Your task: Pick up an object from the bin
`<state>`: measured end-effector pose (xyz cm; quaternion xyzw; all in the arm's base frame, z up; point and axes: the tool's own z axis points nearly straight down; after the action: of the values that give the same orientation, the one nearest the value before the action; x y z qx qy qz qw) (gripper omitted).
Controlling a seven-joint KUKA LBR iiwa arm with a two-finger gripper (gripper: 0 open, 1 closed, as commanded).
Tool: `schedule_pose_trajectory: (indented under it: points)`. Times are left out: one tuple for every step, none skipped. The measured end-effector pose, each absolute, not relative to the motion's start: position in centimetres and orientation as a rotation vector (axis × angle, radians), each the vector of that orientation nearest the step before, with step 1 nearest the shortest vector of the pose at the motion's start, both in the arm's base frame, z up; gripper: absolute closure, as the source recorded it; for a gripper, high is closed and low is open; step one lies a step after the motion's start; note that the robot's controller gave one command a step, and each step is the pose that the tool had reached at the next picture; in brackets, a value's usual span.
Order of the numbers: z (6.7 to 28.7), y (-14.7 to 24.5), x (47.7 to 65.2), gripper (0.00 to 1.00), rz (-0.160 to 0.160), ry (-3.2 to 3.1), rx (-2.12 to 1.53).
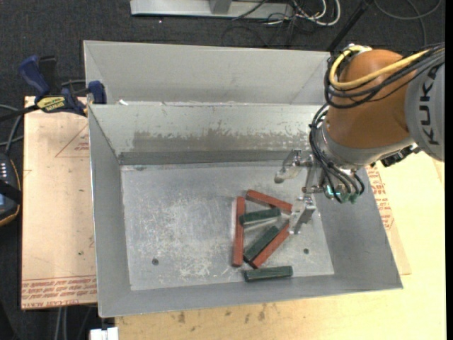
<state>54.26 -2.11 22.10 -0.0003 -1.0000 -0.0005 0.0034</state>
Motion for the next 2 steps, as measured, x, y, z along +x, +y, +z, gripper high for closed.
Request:
schedule_pose_trajectory:
  points:
    - [22.5, -2.1, 54.4, 0.0, -0.001, -3.143, -0.001]
    - [17.6, -1.7, 54.7, 0.0, -0.002, -3.149, -0.082]
